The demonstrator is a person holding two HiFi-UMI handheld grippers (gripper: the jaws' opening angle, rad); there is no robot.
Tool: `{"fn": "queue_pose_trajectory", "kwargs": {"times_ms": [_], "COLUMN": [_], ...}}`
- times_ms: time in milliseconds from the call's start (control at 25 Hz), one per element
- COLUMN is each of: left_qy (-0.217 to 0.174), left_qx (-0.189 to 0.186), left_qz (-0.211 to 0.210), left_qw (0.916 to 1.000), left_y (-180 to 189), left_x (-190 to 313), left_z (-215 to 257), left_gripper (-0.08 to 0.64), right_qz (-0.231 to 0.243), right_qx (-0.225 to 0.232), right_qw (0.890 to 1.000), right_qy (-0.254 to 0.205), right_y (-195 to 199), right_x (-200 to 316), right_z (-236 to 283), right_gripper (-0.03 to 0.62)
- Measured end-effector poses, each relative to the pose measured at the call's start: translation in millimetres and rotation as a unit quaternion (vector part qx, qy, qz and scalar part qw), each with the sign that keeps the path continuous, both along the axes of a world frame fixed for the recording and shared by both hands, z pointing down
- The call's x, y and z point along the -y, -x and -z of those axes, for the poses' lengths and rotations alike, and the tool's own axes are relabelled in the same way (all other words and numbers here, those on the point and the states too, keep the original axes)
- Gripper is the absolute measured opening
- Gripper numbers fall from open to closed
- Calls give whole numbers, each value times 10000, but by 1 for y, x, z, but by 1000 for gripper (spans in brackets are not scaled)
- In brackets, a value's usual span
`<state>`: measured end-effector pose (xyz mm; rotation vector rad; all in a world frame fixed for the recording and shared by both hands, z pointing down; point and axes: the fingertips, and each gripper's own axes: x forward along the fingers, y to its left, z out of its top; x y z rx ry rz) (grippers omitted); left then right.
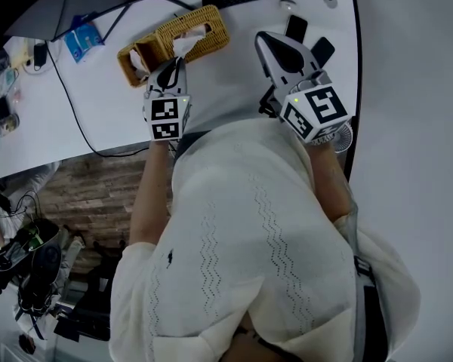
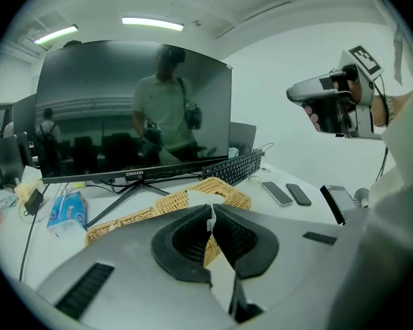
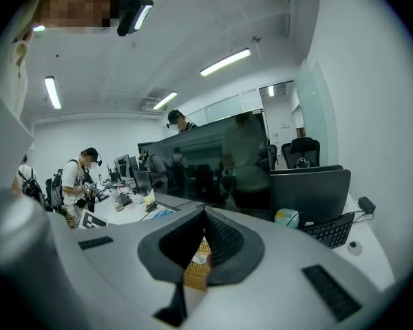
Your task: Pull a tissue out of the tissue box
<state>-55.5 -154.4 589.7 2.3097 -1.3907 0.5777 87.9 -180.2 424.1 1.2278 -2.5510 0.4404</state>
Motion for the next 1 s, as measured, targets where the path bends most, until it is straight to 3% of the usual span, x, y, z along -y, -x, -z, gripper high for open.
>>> {"fn": "queue_pose_trajectory", "kwargs": {"times_ms": [1000], "left_qy": [-93], "left_qx": [-58], "left_qz": [53], "left_qw": [9999], "left_y": [3], "left_x": [-23], "left_z": [13], "left_gripper": [14], "right_qz": [-1], "right_qx": [-21], "right_qw": [10000], "right_qy": [-65], "right_y": [0], "right_x": [-17], "right_z": [5], "right_gripper": [2]}}
